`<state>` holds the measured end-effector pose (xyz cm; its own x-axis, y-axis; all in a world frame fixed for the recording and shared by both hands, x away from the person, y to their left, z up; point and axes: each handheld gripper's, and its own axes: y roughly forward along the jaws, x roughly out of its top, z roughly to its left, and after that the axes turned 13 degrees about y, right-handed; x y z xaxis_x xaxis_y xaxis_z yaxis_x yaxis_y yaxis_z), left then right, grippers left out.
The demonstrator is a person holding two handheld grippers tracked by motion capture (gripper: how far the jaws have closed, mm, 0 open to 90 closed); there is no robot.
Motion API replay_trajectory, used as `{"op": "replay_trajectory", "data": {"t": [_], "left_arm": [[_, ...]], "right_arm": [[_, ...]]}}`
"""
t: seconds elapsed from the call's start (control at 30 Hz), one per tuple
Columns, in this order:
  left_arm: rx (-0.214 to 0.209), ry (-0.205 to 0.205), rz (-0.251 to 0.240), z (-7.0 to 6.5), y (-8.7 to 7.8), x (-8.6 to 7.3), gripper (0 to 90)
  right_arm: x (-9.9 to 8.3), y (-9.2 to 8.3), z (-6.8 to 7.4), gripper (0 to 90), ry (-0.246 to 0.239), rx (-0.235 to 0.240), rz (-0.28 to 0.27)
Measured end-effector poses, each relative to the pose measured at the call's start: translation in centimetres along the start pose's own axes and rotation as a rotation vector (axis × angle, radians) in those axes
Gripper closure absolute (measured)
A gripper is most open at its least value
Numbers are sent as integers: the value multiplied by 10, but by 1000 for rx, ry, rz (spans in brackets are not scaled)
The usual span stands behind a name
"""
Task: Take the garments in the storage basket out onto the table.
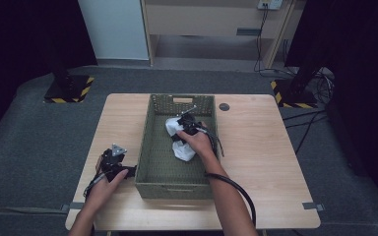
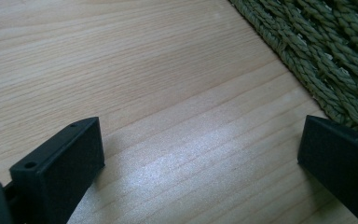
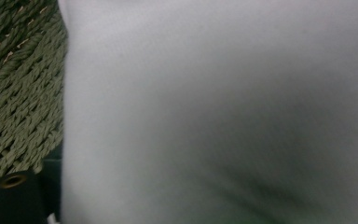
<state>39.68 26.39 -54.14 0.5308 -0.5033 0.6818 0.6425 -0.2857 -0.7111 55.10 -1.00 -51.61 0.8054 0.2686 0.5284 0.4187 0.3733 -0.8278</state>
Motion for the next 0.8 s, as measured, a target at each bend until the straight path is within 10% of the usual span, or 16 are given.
{"op": "replay_trajectory", "data": {"t": [0.37,0.8], "left_arm": [[0,0,-1,0,0,0,0],[-1,1,0,0,0,0,0]], "right_arm": [[3,-11,3,441,-30,25,-2],[7,-34,4,507,-42,39,-64]]}}
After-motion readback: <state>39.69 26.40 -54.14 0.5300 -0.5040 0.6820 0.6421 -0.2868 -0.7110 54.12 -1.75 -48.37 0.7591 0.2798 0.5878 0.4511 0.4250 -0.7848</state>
